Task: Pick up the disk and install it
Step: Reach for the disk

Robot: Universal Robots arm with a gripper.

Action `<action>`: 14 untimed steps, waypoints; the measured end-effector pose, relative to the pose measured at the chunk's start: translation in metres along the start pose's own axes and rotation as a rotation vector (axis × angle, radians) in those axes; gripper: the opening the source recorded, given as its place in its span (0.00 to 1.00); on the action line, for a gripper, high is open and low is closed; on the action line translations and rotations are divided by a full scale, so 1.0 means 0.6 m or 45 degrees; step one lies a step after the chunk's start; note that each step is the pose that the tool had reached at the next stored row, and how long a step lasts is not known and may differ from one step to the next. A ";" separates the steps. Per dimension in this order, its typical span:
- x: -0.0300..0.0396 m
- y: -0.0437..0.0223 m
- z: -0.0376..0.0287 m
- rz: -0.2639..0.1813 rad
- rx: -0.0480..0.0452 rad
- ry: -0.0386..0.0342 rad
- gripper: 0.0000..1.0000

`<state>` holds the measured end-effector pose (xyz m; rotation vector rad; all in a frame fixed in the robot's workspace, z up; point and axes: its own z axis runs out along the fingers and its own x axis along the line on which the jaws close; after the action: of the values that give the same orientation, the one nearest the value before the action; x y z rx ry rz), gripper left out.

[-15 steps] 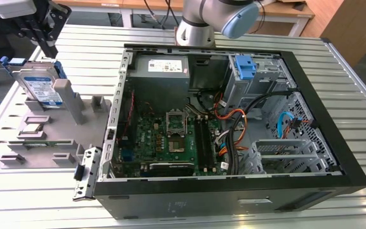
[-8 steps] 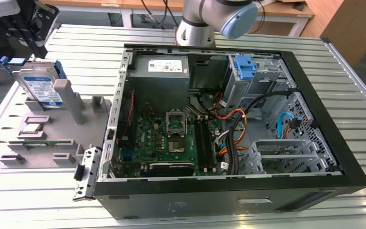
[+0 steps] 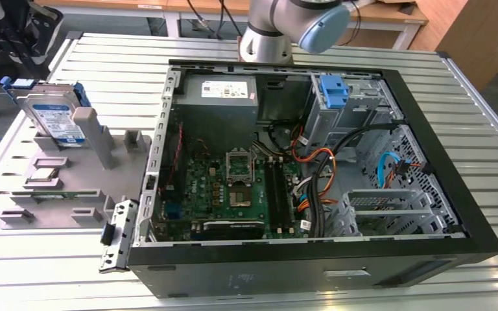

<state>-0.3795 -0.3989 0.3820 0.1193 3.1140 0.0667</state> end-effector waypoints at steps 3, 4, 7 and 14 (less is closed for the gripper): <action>0.011 -0.001 0.002 0.000 0.000 -0.0001 0.11; 0.015 -0.001 0.003 0.000 0.000 -0.0001 0.11; 0.021 -0.002 0.009 0.000 0.000 -0.0004 0.11; 0.026 -0.003 0.022 0.000 0.000 0.0000 0.11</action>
<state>-0.3948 -0.3990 0.3685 0.1192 3.1141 0.0667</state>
